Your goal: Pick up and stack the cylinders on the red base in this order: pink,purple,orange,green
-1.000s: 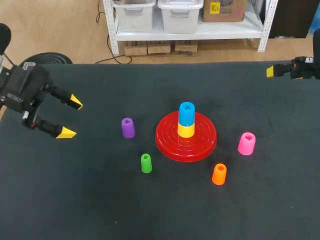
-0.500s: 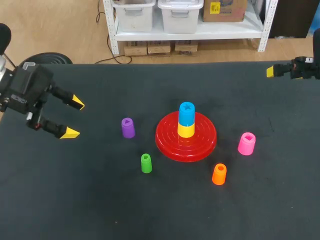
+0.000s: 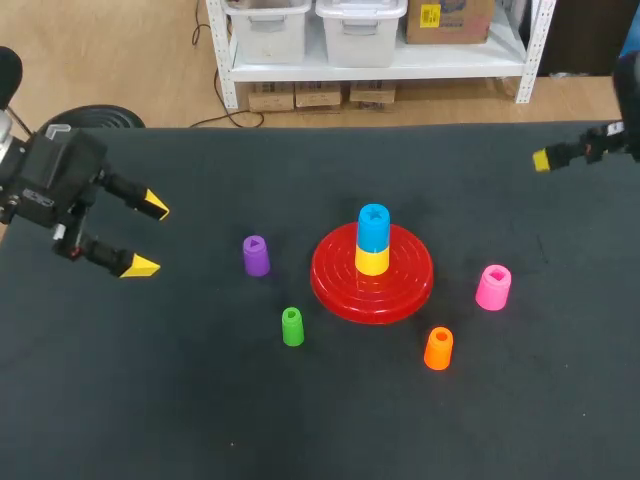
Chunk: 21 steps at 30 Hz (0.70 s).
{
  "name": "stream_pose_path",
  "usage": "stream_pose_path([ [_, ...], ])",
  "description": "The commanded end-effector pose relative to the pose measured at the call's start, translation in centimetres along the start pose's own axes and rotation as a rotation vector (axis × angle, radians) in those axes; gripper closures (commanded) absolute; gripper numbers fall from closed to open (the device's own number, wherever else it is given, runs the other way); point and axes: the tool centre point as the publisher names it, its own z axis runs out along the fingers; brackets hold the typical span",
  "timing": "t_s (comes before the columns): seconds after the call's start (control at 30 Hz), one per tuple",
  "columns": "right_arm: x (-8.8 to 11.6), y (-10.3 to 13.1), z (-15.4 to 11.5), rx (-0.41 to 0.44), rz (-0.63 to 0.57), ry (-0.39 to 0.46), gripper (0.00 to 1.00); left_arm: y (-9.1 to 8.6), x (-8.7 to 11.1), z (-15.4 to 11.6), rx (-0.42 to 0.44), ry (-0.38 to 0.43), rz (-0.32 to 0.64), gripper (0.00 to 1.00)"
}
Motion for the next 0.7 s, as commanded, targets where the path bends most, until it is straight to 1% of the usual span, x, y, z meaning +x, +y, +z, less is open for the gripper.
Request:
stream_pose_path([
  [0.03,1.3,2.1,-1.2,0.361,-0.165,0.133,0.0,0.0,0.1,0.1,-0.002,-0.001,0.001,0.0],
  [0.13,2.3,2.9,-1.0,0.352,-0.193,0.184,0.0,0.0,0.1,0.1,-0.002,-0.001,0.001,0.0],
  [0.23,2.8,3.0,-1.2,0.362,-0.193,0.201,0.0,0.0,0.1,0.1,-0.002,-0.001,0.001,0.0],
  [0.27,2.8,2.7,-1.5,0.372,-0.175,0.195,0.0,0.0,0.1,0.1,-0.002,-0.001,0.001,0.0],
  [0.6,2.8,2.7,-1.5,0.372,-0.175,0.195,0.0,0.0,0.1,0.1,-0.002,-0.001,0.001,0.0],
  [0.67,2.8,3.2,-1.0,0.381,-0.251,0.312,0.0,0.0,0.1,0.1,-0.002,-0.001,0.001,0.0],
  [0.7,3.0,3.6,-0.9,0.373,-0.267,0.314,0.0,0.0,0.1,0.1,-0.002,-0.001,0.001,0.0],
])
